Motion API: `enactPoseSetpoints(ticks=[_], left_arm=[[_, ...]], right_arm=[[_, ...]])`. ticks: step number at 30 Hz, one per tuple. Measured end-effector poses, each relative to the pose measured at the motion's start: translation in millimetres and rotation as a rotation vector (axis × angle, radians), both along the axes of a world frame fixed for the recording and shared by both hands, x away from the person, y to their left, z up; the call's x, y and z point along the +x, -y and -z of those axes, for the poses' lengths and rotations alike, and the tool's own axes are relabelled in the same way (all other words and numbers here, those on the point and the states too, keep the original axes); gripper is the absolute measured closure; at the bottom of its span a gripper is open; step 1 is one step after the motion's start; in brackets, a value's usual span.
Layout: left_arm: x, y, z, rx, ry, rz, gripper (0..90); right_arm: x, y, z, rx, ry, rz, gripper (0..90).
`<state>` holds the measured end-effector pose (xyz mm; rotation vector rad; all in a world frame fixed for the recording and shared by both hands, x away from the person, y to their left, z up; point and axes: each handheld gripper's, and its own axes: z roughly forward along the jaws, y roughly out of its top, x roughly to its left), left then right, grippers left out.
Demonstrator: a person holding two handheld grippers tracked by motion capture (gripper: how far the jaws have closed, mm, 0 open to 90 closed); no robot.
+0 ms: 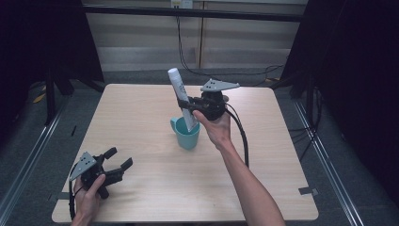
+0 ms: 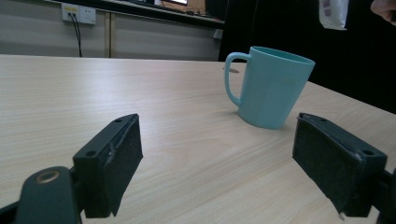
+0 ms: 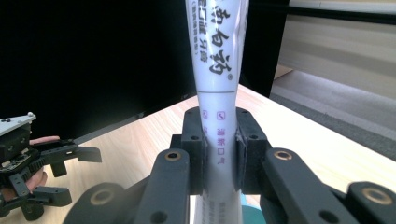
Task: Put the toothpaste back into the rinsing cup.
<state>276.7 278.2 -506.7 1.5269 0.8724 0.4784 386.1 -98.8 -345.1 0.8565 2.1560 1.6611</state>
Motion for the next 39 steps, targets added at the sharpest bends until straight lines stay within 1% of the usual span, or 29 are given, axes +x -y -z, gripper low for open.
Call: enactPoseSetpoints(ticks=[5, 7, 10, 13, 19, 21, 25, 27, 32, 34, 36, 39], left_arm=[[0.1, -0.5, -0.2, 0.003, -0.003, 0.003, 15.7], [0.0, -0.4, -0.2, 0.003, -0.003, 0.004, 15.7], [0.3, -0.6, -0.3, 0.007, -0.003, 0.008, 15.7], [-0.1, 0.6, -0.2, -0.003, -0.002, 0.006, 15.7], [0.1, -0.1, -0.2, -0.003, -0.004, 0.012, 15.7], [0.0, 0.6, -0.2, -0.004, -0.002, 0.008, 15.7], [-0.3, 0.9, -0.2, -0.002, 0.001, 0.012, 15.7], [0.0, 0.6, -0.2, -0.002, -0.001, 0.010, 15.7], [0.1, 0.5, -0.1, -0.004, 0.000, 0.011, 15.7], [0.2, 0.3, -0.1, 0.001, 0.002, 0.013, 15.7], [0.2, 0.2, -0.1, -0.001, 0.002, 0.012, 15.7], [0.0, 0.4, -0.1, 0.001, 0.004, 0.014, 15.7]], right_arm=[[9.4, 1.1, 8.2, -0.011, -0.021, 0.014, 77.4], [12.6, 0.4, 11.7, -0.024, -0.028, 0.020, 77.3], [15.6, -1.1, 15.0, -0.026, -0.041, 0.021, 77.3], [18.2, -3.0, 17.9, -0.024, -0.048, 0.013, 77.2], [26.7, -5.4, 26.9, -0.048, -0.071, 0.022, 77.2], [29.6, -6.0, 30.3, -0.046, -0.081, 0.020, 77.2], [33.2, -8.2, 33.7, -0.056, -0.075, 0.025, 77.1], [35.0, -7.6, 34.4, -0.048, -0.080, 0.032, 77.1], [38.5, -9.4, 37.9, -0.077, -0.084, 0.031, 77.0], [39.8, -10.6, 40.1, -0.068, -0.088, 0.038, 77.0], [40.6, -11.9, 41.4, -0.068, -0.088, 0.039, 77.0], [41.8, -14.4, 43.7, -0.086, -0.093, 0.041, 77.0]])
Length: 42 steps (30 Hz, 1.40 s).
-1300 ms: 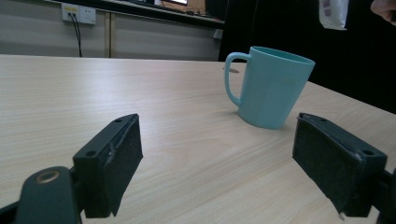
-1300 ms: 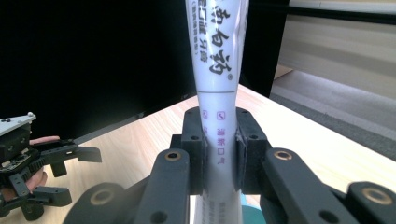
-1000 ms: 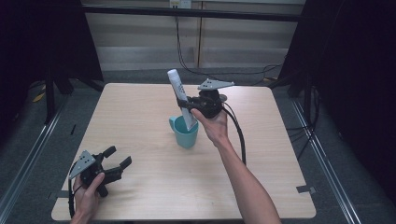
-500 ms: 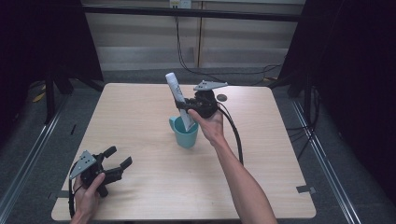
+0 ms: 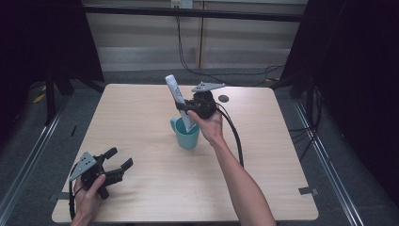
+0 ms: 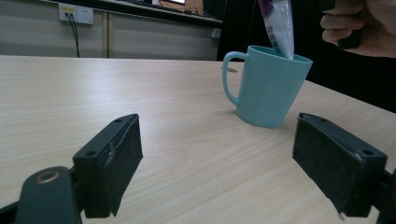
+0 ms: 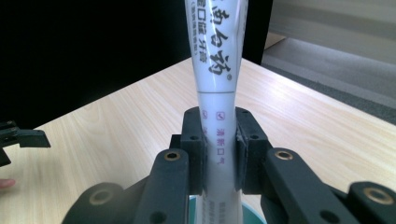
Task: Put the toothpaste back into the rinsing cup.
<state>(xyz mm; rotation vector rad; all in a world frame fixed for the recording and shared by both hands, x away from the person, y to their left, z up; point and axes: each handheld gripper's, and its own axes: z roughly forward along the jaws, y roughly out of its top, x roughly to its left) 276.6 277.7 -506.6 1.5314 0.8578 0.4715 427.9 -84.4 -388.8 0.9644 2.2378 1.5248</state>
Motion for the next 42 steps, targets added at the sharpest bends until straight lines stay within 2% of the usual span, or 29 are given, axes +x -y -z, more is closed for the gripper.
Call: enactPoseSetpoints(ticks=[18, 20, 29, 42], left_arm=[[0.3, -1.0, 0.0, 0.008, -0.001, 0.002, 15.7], [0.4, -1.1, 0.0, 0.008, -0.001, 0.006, 15.7], [0.3, -1.0, -0.1, 0.004, -0.005, 0.006, 15.7], [0.4, -0.8, -0.1, 0.000, -0.006, 0.004, 15.7]], right_arm=[[0.9, 2.5, 15.9, -0.012, -0.031, 0.007, 76.9], [-0.1, 1.6, 18.1, -0.032, -0.033, 0.015, 76.9], [0.0, 1.0, 27.8, -0.032, -0.056, -0.011, 76.8], [-1.6, 1.7, 40.5, -0.074, -0.083, -0.014, 76.5]])
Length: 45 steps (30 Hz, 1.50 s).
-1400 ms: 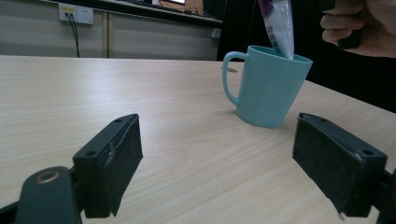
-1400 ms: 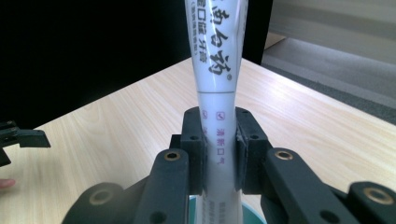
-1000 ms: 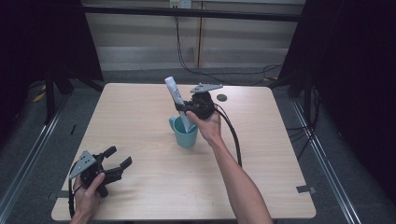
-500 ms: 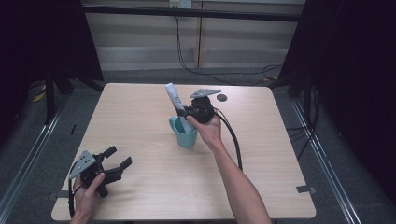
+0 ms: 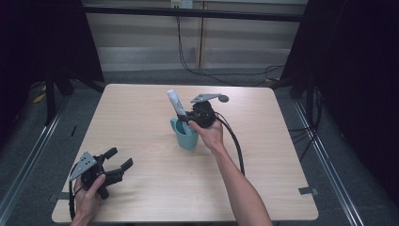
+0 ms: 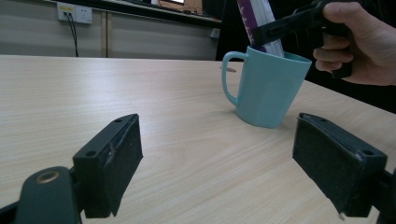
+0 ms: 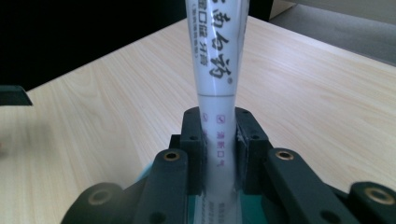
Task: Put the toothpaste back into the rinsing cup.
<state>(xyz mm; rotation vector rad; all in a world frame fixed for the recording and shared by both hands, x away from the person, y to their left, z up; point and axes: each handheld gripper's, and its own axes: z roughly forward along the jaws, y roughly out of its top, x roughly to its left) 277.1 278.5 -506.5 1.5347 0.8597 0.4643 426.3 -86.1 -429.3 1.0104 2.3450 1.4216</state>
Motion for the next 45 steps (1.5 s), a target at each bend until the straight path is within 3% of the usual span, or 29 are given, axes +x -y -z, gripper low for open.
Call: enactPoseSetpoints(ticks=[4, 7, 10, 19, 30, 40, 45], left_arm=[[0.5, -0.7, 0.0, 0.005, -0.004, -0.002, 15.7], [0.2, 0.5, 0.0, -0.005, -0.004, -0.007, 15.7], [0.1, 0.4, 0.0, -0.003, -0.002, -0.006, 15.7], [0.2, 0.5, 0.0, -0.003, -0.003, -0.005, 15.7], [-0.6, 1.5, -0.1, -0.001, 0.004, -0.002, 15.7], [-0.5, 0.9, 0.0, 0.000, 0.004, -0.006, 15.7], [-0.7, 1.1, -0.1, 0.002, 0.006, -0.005, 15.7]], right_arm=[[-0.1, 1.0, 4.5, -0.016, -0.009, -0.004, 75.2], [0.5, 4.2, 4.2, 0.008, -0.011, 0.003, 74.5], [-1.1, 3.3, 3.8, -0.025, 0.000, -0.001, 74.8], [-3.3, 2.0, 3.4, 0.017, -0.009, -0.022, 69.4], [-6.4, 4.2, -1.6, 0.051, -0.010, -0.013, 48.6], [-12.6, 14.3, -8.3, 0.106, -0.017, 0.040, 15.8], [-19.2, 20.7, -12.2, 0.105, -0.004, 0.054, 14.4]])
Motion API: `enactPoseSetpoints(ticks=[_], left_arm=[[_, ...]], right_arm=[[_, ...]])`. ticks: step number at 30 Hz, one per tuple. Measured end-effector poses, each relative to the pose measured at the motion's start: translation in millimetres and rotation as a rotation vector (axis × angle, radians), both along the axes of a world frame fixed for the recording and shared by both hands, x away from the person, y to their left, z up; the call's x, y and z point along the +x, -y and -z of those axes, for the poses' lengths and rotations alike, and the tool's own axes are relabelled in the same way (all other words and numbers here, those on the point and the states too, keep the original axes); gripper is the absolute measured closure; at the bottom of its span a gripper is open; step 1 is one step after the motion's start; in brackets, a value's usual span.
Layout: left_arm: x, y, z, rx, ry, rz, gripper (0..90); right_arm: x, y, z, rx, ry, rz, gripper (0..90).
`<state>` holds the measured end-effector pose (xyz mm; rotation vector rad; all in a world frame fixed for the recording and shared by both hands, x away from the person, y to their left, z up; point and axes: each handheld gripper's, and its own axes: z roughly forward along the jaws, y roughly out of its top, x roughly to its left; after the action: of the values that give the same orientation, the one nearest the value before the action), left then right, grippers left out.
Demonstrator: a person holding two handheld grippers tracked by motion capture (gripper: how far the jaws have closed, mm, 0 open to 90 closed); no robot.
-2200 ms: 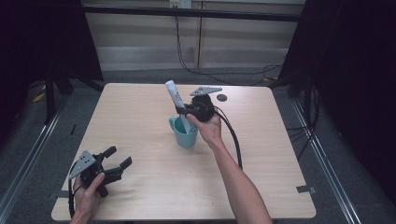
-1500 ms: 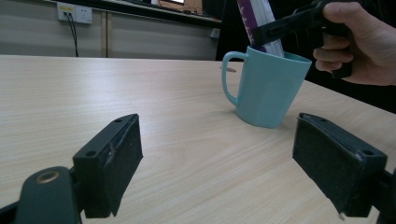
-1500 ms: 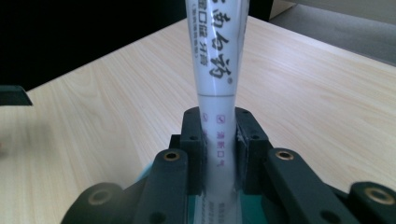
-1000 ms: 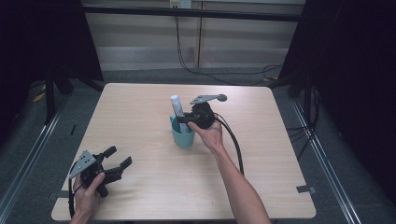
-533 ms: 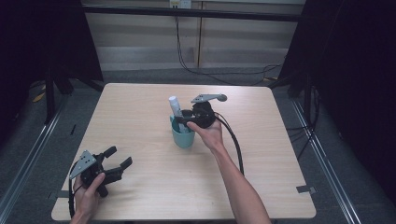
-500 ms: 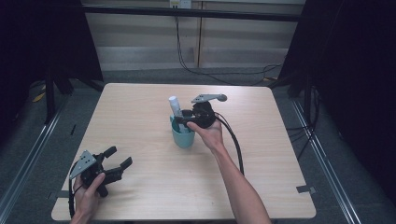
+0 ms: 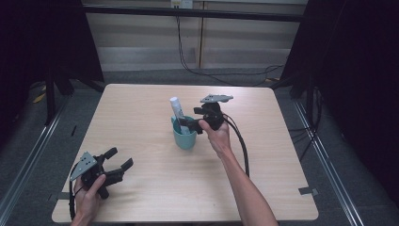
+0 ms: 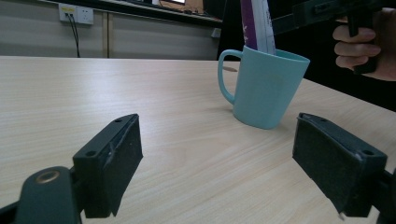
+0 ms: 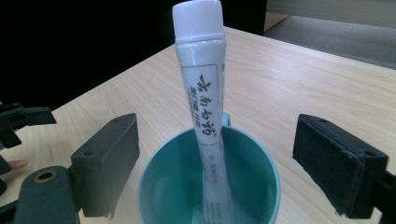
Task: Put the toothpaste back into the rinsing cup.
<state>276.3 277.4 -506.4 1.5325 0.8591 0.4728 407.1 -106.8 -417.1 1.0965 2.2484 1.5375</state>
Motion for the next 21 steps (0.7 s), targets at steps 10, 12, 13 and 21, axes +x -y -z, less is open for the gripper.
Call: enactPoseSetpoints(ticks=[10, 12, 13, 21], left_arm=[[-0.1, 0.2, -0.1, 0.002, 0.002, -0.005, 15.7], [-0.4, 0.7, -0.1, 0.002, 0.003, -0.005, 15.7], [-0.4, 0.9, 0.0, 0.001, 0.003, -0.007, 15.7], [0.2, 0.1, 0.0, 0.002, -0.002, -0.004, 15.7]], right_arm=[[-17.3, 16.3, -6.1, -0.010, 0.052, 0.034, 18.0], [-21.0, 18.5, -4.7, -0.046, 0.066, 0.059, 18.5], [-22.5, 20.4, -3.3, -0.045, 0.059, 0.055, 18.4], [-38.4, 38.0, 4.0, -0.040, 0.086, 0.086, 16.7]])
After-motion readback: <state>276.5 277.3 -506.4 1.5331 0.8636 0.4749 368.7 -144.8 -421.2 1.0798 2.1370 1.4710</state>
